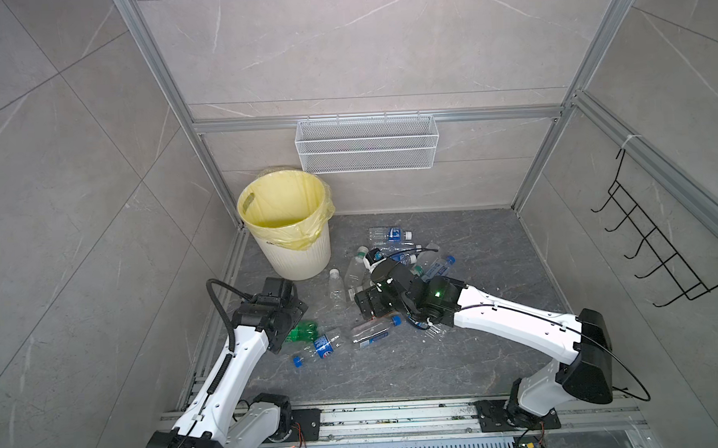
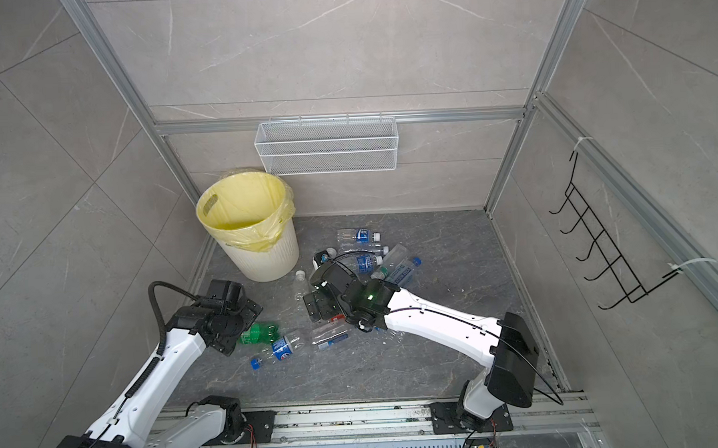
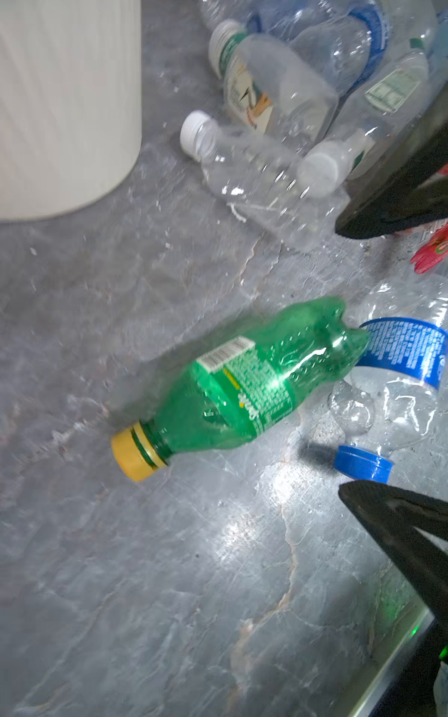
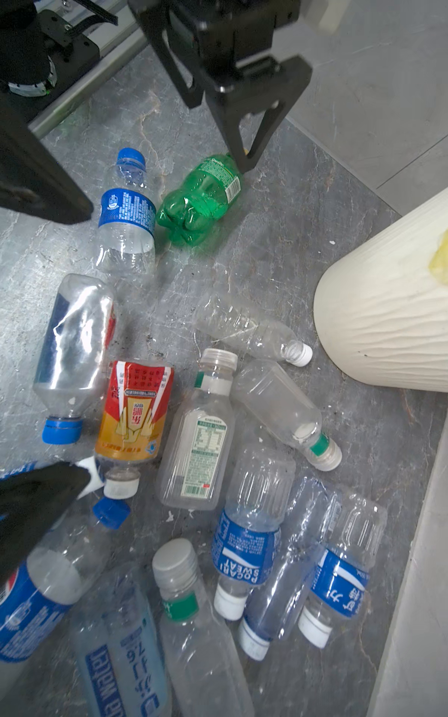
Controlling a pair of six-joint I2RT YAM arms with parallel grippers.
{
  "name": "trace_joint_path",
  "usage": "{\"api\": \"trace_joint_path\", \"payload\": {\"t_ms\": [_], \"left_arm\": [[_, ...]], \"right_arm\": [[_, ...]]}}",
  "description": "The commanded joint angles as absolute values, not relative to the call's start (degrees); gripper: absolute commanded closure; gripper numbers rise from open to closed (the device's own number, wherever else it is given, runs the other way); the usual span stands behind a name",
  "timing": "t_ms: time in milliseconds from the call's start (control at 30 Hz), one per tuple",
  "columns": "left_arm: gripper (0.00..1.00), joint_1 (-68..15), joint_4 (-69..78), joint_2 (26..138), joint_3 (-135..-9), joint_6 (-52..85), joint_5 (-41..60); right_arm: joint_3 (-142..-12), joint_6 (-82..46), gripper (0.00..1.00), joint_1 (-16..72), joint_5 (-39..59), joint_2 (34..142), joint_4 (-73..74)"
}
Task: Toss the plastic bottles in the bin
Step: 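Lower the left gripper onto the second green bottle and grasp it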
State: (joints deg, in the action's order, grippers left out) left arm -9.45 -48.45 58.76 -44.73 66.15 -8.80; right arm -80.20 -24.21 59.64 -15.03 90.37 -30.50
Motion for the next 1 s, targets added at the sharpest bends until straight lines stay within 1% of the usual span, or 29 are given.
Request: {"api": "trace_joint_path", "payload": {"t_ms": [0,267,467,567,700,900,967], "left_arm": [[0.00,-5.55,-41.92,58.70,-41.11,69.06,-3.77],[0.00,-1.35,-32.04,59.70,-35.68,67.05,0.04],[0.02,0.28,-27.33,63.68,-34.68,65.84,1.06],[0.06,0.83,-25.21,66.05,-34.56,65.00,2.21],[0.14,1.14,-23.60,68.14,-34.31,64.18,2.46],[0.22,1.44,-21.42,69.06,-33.29,62.05,2.59],[0.26,1.47,-20.47,69.08,-32.99,61.42,2.80]], "right_arm": [[-79.97,-25.13,0.00,60.19,-15.85,92.09,-29.88],[-80.92,-25.31,0.00,60.82,-14.94,94.24,-29.88],[-81.98,-25.38,0.00,61.08,-14.34,95.51,-29.88],[-82.02,-25.48,0.00,61.16,-14.15,95.78,-29.88],[-82.22,-25.47,0.00,61.15,-14.50,96.18,-29.97],[-82.42,-25.58,0.00,61.17,-15.02,96.82,-30.15],[-82.37,-25.83,0.00,61.14,-15.03,97.04,-30.02]]}}
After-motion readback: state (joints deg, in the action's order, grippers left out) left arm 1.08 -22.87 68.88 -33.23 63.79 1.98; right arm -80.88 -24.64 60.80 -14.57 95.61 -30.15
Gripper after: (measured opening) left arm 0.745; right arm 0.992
